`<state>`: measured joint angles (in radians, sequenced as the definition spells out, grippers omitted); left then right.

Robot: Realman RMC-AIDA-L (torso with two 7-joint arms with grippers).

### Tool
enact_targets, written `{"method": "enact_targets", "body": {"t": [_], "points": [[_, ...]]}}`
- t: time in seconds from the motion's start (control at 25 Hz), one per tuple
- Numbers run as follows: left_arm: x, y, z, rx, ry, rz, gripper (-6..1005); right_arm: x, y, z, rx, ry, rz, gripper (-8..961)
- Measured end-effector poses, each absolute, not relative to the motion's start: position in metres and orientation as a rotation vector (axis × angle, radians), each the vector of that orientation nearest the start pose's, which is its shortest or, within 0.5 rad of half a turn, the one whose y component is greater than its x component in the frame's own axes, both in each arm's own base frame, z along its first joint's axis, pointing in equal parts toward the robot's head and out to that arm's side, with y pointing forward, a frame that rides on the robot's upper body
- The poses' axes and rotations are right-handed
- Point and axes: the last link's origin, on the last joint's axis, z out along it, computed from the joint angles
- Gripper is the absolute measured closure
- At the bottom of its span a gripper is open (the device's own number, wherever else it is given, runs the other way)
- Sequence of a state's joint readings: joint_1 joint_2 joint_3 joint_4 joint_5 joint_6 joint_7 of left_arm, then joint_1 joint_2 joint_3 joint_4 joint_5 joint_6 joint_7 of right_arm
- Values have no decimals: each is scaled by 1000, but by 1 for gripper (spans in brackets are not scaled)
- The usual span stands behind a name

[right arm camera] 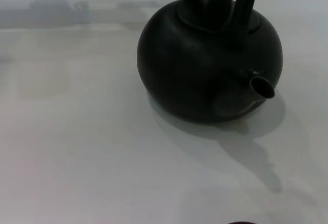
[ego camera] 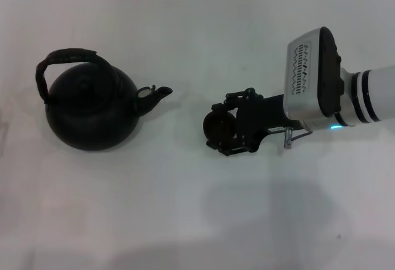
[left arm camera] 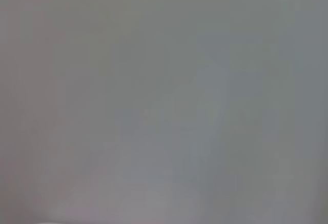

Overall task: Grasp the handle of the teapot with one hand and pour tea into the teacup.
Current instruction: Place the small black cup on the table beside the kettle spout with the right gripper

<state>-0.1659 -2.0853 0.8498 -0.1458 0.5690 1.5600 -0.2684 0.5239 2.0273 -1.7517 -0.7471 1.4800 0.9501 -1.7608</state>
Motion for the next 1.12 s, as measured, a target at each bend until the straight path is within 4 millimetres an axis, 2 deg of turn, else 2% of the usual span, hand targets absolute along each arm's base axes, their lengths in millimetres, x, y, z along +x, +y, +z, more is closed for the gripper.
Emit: {"method": "enact_targets", "body": {"t": [0.84,1.12], "points": [[-395,189,5,-1397,-663,-686,259,238,325,-104,-2955,63,63,199],[-395,187,5,-1395,-666,-684,259,235,326,-102,-2953,71,91,127]]}}
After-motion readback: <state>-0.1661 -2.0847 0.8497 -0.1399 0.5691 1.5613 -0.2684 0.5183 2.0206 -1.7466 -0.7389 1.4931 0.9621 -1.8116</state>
